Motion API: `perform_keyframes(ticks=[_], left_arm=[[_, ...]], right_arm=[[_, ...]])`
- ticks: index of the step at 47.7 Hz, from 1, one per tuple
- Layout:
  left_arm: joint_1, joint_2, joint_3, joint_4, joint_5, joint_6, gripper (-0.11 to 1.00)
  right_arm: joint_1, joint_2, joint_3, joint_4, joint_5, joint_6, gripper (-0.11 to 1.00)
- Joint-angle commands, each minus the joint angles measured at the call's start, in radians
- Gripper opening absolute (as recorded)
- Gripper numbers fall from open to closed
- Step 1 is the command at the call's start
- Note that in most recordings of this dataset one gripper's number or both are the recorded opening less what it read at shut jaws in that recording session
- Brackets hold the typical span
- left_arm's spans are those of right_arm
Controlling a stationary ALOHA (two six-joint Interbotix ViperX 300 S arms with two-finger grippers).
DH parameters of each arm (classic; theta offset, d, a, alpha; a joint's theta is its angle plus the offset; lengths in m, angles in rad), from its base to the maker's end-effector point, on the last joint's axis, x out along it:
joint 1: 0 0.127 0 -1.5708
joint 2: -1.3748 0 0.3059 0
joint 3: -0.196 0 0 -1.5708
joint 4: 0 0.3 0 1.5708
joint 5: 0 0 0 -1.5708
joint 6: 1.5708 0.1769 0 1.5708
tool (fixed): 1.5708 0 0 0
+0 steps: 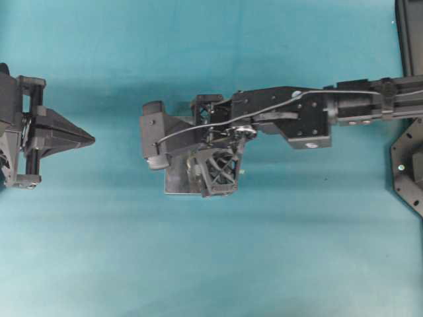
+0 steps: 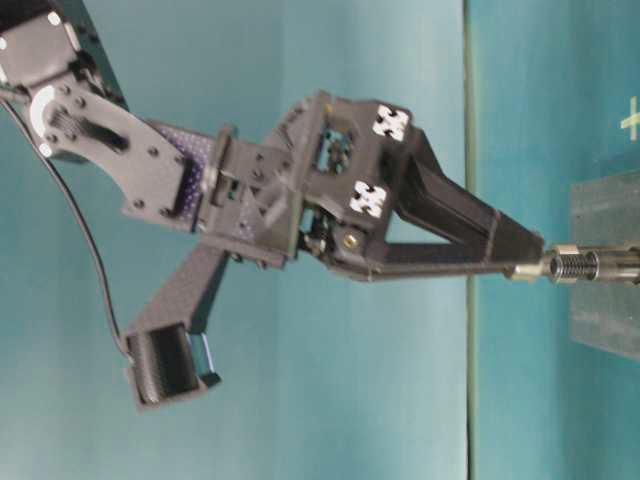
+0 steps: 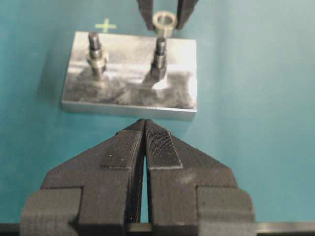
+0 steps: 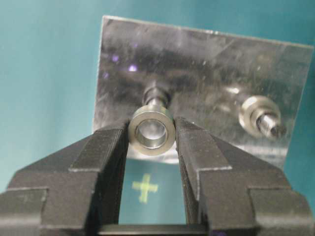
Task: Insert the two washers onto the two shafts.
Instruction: 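Carry the washer over the lower shaft and lower it onto the shaft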
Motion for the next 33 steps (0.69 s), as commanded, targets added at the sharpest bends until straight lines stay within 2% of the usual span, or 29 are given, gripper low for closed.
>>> perform_keyframes(ticks=[1, 33], left_arm=[[0.0, -0.003, -0.023, 0.002, -0.005, -0.002, 0.0], [0.0, -0.005, -0.023, 0.002, -0.003, -0.003, 0.0]], right_arm=[[0.003, -0.009, -0.031, -0.002, -0.005, -0.011, 0.33], [0.003, 0.043, -0.032, -0.002, 0.003, -0.043, 0.33]])
